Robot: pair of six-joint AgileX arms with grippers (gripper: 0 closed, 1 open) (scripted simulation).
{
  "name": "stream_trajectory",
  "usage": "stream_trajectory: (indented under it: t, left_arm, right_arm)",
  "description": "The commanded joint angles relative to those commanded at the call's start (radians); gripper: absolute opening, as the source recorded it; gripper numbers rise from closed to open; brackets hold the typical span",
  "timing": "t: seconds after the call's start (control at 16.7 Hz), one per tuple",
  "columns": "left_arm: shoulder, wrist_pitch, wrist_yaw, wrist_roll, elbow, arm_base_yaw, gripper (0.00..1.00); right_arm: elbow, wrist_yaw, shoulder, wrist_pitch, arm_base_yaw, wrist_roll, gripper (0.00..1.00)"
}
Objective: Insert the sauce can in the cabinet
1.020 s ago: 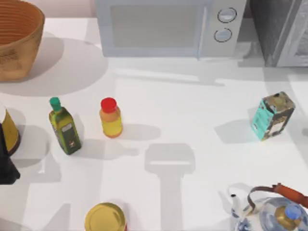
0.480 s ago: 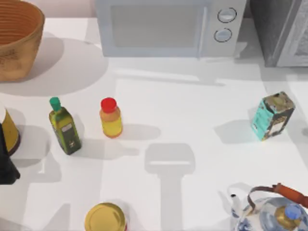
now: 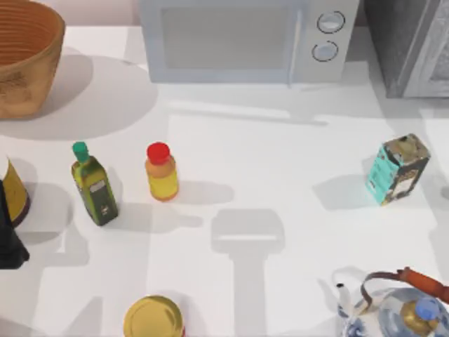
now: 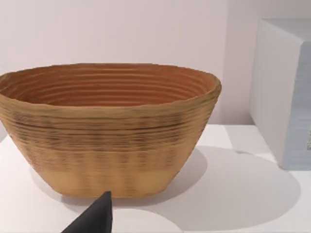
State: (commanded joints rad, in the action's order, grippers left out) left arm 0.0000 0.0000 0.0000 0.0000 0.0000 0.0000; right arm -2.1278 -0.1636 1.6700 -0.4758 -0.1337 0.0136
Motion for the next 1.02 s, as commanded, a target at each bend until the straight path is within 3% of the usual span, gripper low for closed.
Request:
stream_trajectory:
  t: [0.3,0.6,1.02]
  left_arm:
    - [0.000,0.000,0.000,0.000,0.000,0.000,1.00]
    - [0.000,0.000,0.000,0.000,0.000,0.000,1.00]
    - [0.000,0.000,0.000,0.000,0.000,0.000,1.00]
  right_arm:
    - [-0.157,0.040,0.184,0.031,0.026,0.003,0.00]
    - [-0.170,0.043,0.196,0.037,0.031,0.004,0.00]
    - [-0.170,0.043,0.196,0.037,0.031,0.004,0.53]
